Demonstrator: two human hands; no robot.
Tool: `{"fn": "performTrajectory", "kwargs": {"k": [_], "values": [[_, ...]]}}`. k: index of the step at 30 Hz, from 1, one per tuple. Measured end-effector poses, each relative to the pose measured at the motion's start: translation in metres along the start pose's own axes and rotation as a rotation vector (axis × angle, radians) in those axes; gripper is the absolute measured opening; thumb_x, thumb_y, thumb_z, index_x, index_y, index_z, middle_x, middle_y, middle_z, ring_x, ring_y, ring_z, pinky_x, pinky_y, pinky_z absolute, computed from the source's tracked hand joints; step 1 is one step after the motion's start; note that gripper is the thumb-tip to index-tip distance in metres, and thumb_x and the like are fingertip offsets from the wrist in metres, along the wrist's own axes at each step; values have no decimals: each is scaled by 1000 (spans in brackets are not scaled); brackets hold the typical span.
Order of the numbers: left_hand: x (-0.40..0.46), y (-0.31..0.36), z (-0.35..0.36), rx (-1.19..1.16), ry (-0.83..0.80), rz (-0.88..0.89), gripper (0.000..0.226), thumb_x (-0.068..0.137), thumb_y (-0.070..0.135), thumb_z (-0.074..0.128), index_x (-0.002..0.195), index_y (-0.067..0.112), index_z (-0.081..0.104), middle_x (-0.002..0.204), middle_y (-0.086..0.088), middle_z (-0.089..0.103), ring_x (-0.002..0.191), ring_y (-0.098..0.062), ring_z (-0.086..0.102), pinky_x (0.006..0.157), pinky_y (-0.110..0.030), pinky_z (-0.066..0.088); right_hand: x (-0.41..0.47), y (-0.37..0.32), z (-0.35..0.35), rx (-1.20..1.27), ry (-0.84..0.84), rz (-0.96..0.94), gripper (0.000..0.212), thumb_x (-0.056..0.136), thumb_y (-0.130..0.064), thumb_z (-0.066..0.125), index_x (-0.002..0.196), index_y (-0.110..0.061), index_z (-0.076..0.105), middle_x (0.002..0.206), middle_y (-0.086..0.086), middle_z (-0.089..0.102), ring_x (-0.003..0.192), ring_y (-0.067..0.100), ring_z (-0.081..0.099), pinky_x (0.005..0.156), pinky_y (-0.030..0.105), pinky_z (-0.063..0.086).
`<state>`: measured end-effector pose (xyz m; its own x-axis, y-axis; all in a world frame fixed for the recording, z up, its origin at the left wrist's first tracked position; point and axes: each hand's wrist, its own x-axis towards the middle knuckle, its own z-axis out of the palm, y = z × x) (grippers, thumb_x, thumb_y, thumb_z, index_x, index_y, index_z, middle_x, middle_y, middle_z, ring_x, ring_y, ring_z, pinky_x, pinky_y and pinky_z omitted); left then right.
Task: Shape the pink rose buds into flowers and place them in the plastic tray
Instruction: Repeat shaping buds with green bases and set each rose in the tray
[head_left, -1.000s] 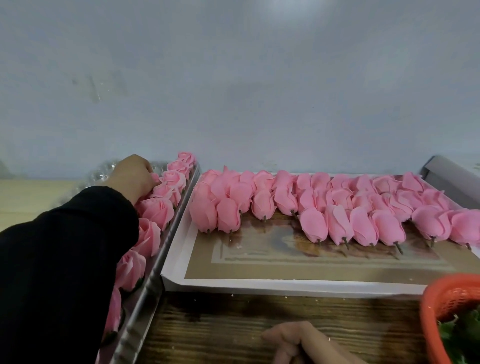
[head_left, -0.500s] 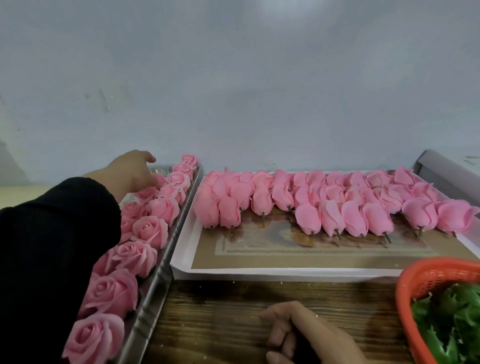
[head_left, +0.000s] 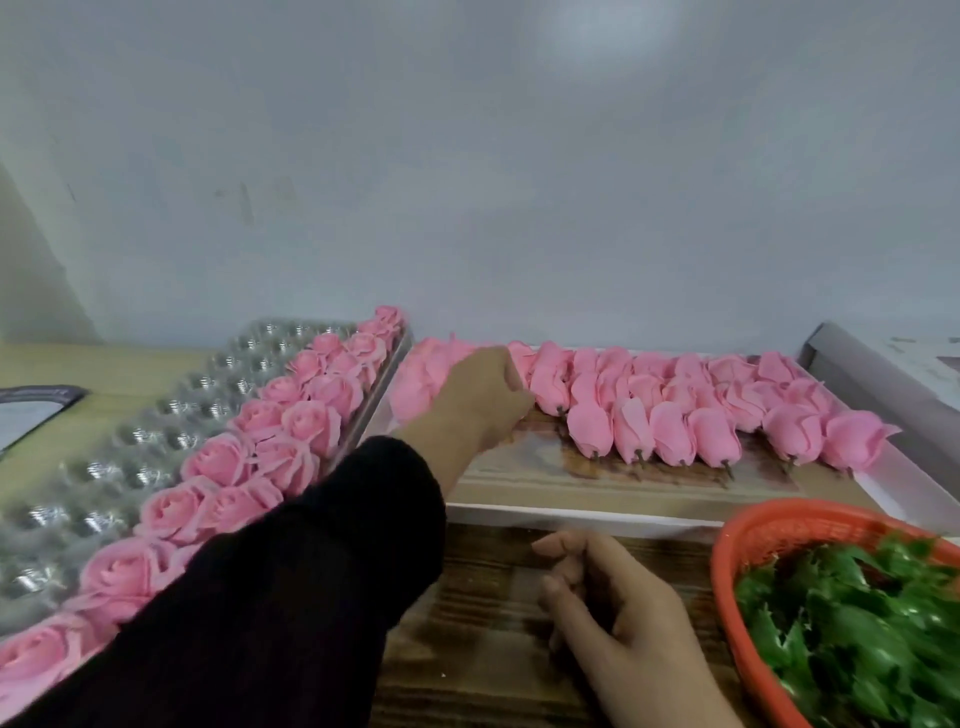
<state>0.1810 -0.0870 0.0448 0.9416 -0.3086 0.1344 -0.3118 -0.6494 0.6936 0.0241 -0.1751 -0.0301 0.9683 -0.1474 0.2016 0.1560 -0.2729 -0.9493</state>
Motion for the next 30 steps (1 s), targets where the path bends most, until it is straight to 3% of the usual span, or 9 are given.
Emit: {"fn": "performTrajectory", "kwargs": {"k": [3,6,9,12,18,22,26,28,30], "values": [[1,5,44,-42,-96,-64,12,85,15,59,81,9,49,83,-12,58,80,-25,55,62,-26,38,3,0,-2,53,21,28,25,83,1,60,80,-23,64,63,3,57,53,17,52,52,29,41],[7,12,72,-114,-114,-150,40,83,20,60,111,-2,43,99,-16,54,80,-21,47,56,-25,35,6,1,-7,113,78,39,21,84,4,57,79,-15,64,56,4,52,42,9,48,44,17,36],[16,17,89,-158,-51,-209,58,80,21,63,126,3,31,108,-9,52,87,-22,51,67,-29,41,8,3,-6,78,96,26,23,83,6,54,76,-14,64,56,2,52,49,11,46,50,23,37],[24,17,97,-80,-18,-226,62,79,20,62,127,5,26,108,-10,52,92,-28,55,70,-33,44,10,7,-5,68,119,34,26,82,9,53,74,-14,62,59,7,53,59,15,46,60,31,39],[32,14,106,33,29,-177,54,82,20,59,124,5,29,112,-14,55,99,-31,56,69,-34,40,13,10,-5,31,126,50,21,84,6,51,79,-10,64,73,20,61,60,25,47,61,28,38],[24,16,95,-161,77,-163,47,84,12,59,122,2,32,110,-13,53,91,-25,50,71,-27,36,13,10,-4,13,168,33,29,83,6,52,74,-19,64,68,13,61,58,22,54,61,36,48],[-12,19,64,-488,249,-92,27,83,8,62,97,7,39,79,4,40,69,-7,42,54,-8,33,11,8,-3,48,259,-20,27,83,3,57,77,-23,64,66,7,62,55,19,55,60,35,48],[-41,17,48,-577,289,-58,24,82,10,64,94,9,43,78,4,41,64,1,43,57,-8,36,9,6,-3,81,315,-53,26,83,0,59,79,-25,64,70,0,63,52,17,54,55,36,48],[-72,10,38,-615,297,-67,22,80,13,67,90,14,48,81,2,45,70,-6,45,64,-16,40,8,3,-1,106,326,-87,26,82,-1,61,83,-27,63,76,-6,64,56,20,56,58,35,49]]}}
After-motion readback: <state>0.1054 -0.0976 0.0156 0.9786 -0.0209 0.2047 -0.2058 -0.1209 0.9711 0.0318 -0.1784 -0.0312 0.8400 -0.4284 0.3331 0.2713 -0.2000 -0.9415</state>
